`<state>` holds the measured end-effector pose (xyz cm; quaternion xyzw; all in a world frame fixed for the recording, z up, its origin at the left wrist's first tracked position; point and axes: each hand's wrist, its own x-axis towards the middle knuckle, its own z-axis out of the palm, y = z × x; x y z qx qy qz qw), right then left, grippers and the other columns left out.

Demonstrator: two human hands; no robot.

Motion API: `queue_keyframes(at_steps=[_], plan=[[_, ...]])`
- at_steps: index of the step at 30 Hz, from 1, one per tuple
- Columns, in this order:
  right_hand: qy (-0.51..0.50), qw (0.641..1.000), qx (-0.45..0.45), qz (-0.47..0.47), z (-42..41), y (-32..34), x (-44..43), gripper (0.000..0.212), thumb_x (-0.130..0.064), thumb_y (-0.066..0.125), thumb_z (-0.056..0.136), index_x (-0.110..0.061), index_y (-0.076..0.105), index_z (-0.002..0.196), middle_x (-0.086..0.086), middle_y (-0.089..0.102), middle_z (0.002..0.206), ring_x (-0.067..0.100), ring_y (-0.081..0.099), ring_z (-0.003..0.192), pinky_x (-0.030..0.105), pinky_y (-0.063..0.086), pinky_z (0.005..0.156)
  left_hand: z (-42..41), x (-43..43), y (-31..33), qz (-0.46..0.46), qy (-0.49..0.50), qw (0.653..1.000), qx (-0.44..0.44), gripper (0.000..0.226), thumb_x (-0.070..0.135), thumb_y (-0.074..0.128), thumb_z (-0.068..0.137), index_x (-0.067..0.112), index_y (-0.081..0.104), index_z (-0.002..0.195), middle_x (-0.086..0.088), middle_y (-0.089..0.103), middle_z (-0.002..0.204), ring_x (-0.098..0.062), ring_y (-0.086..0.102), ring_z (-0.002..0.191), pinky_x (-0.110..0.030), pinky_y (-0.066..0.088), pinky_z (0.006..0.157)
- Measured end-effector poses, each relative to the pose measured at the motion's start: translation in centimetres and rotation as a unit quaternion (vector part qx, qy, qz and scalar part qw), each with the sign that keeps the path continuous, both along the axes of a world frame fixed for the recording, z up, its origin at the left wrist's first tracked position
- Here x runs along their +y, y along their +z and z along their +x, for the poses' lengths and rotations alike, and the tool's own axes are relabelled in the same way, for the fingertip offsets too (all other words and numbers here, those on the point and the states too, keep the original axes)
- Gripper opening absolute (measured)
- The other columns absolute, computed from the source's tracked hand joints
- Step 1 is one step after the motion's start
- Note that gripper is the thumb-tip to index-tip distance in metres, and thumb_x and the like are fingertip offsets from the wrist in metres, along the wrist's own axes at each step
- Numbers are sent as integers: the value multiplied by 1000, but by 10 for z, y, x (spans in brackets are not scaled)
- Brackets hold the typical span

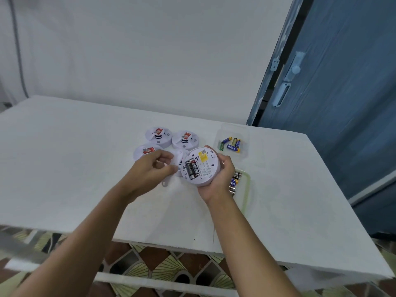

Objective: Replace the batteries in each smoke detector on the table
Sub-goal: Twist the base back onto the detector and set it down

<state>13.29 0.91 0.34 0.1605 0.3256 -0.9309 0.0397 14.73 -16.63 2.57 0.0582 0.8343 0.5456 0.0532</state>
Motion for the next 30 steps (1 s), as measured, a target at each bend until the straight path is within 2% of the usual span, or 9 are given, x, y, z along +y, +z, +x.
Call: queue_keyframes(at_steps=[3,6,10,17,20,24,26,30], plan=[[-2,1000,-4,-5,-2,-3,-2,42,-39,39,89,-15,73,97,14,69,97,31,63,85,34,47,73,0,19,6,-30,0,999,40,44,41,71,73,26,63,113,8,64,102,-8,62,90,-19,47,73],[5,1000,-4,3,-3,-5,-2,44,-40,39,88,-15,74,95,15,71,100,33,65,88,37,50,75,0,36,9,-93,3,990,103,55,39,76,75,24,58,125,10,57,115,-5,58,96,-21,48,80],[16,1000,9,-5,-1,0,1,44,-39,37,91,-12,70,105,16,70,101,32,66,88,35,53,73,2,52,10,-154,5,977,150,65,36,78,75,22,52,133,11,48,118,-9,51,103,-20,42,84],[10,999,8,30,1,5,13,44,-41,38,90,-14,73,95,14,69,98,30,65,86,33,50,70,1,62,8,-148,6,978,149,70,45,77,76,24,51,137,5,50,132,-8,50,103,-24,46,87],[7,999,11,47,3,7,18,43,-39,40,89,-15,75,87,14,70,94,30,65,84,35,49,73,1,66,8,-142,1,980,139,70,46,77,76,23,52,137,5,50,131,-10,51,104,-22,44,85],[12,998,11,64,4,10,22,42,-36,41,89,-15,76,78,12,71,84,29,65,79,32,48,70,1,70,8,-135,-2,983,125,70,46,77,75,22,54,137,3,52,126,-12,54,102,-25,46,87],[14,997,9,74,4,10,24,41,-35,41,90,-15,75,79,10,71,82,29,65,77,31,49,68,0,71,8,-133,-2,984,121,70,46,78,75,21,55,136,2,55,120,-11,55,100,-27,48,88],[27,996,11,87,4,12,28,37,-33,39,92,-15,70,86,9,71,79,26,66,71,29,50,65,1,75,7,-120,0,985,121,70,43,78,76,19,54,137,2,56,116,-11,54,99,-23,44,86]])
